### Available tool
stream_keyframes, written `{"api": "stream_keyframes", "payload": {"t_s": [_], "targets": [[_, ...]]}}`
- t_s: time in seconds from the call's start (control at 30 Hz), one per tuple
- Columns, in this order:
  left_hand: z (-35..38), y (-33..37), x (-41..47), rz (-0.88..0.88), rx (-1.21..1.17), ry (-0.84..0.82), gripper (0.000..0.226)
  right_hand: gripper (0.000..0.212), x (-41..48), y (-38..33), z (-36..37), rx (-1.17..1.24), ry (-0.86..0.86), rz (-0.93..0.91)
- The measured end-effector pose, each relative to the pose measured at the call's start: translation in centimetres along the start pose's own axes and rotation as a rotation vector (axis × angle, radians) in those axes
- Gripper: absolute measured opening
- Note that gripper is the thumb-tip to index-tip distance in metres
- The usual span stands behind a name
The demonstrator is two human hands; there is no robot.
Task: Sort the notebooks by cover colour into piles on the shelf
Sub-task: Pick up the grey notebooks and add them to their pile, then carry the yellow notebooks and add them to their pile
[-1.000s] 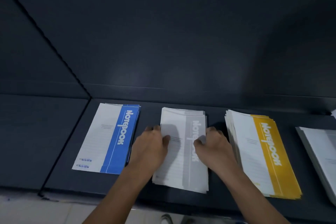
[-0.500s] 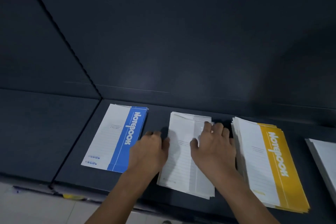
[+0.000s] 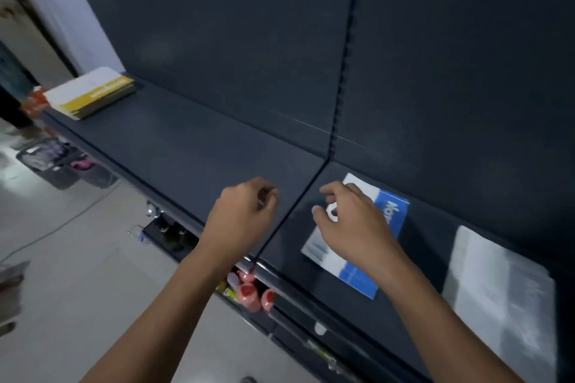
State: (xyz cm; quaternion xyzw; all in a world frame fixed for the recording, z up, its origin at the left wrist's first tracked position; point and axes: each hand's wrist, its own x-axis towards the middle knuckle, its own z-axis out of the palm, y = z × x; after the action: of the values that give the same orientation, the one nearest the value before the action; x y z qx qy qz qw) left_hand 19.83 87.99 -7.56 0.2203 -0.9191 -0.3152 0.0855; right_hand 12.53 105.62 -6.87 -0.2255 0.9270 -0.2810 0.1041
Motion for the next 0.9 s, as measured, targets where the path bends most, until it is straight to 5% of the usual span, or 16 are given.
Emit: {"api": "stream_keyframes", "payload": {"t_s": [0.37, 0.9], "targets": [[-14.7, -17.4, 3.9, -0.077, 0.060, 0.099, 0.021, 0.036, 8.4, -19.5, 11.7, 0.090, -0.176, -0.190], [-23.7, -29.7, 18.6, -0.150, 0.013, 0.092, 0.017, 0.031, 25.2, -31.8, 19.8, 0.142, -0.208, -0.147]]}}
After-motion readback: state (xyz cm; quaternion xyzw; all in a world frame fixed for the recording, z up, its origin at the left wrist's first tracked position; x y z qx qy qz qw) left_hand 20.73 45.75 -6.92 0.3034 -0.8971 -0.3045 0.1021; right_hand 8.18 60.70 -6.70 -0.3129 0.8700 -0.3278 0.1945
